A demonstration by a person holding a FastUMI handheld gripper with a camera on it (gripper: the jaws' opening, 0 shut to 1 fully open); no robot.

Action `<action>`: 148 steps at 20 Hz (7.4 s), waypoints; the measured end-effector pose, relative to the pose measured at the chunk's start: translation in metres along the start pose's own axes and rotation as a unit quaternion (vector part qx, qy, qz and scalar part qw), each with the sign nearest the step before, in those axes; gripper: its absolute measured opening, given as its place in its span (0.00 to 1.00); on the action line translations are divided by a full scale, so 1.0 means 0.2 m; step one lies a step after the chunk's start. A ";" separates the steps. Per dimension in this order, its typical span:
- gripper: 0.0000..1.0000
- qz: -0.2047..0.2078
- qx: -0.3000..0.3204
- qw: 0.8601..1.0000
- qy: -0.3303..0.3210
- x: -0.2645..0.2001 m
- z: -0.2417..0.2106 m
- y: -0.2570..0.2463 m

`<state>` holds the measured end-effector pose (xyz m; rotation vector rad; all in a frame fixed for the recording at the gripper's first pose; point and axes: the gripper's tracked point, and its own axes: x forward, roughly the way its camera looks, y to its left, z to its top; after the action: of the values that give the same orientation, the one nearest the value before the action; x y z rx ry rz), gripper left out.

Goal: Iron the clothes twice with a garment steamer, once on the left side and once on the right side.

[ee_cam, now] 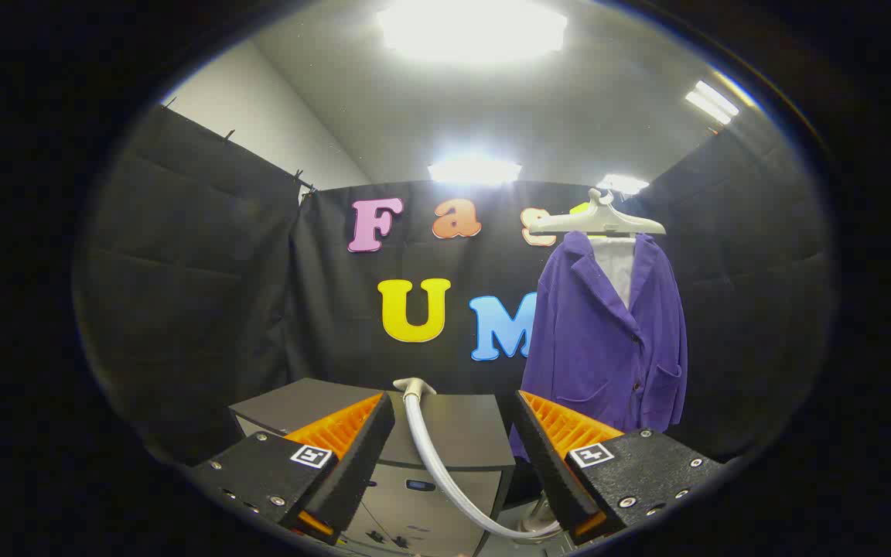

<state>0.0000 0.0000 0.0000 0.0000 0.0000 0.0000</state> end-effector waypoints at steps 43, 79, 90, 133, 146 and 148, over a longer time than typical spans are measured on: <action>0.94 0.059 0.077 0.976 0.193 1.11 -0.10 0.33; 0.45 -0.058 0.085 0.893 0.438 1.93 -1.00 0.48; 0.39 -0.042 0.111 0.930 0.347 1.79 -0.78 0.46; 0.33 -0.034 0.015 0.994 0.107 0.40 0.04 -0.77; 0.33 -0.132 0.019 0.991 0.025 0.74 0.33 -1.01; 0.33 -0.153 0.019 0.988 0.013 0.79 0.37 -1.08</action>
<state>0.1579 -0.2153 0.0749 0.0380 0.0258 -0.3068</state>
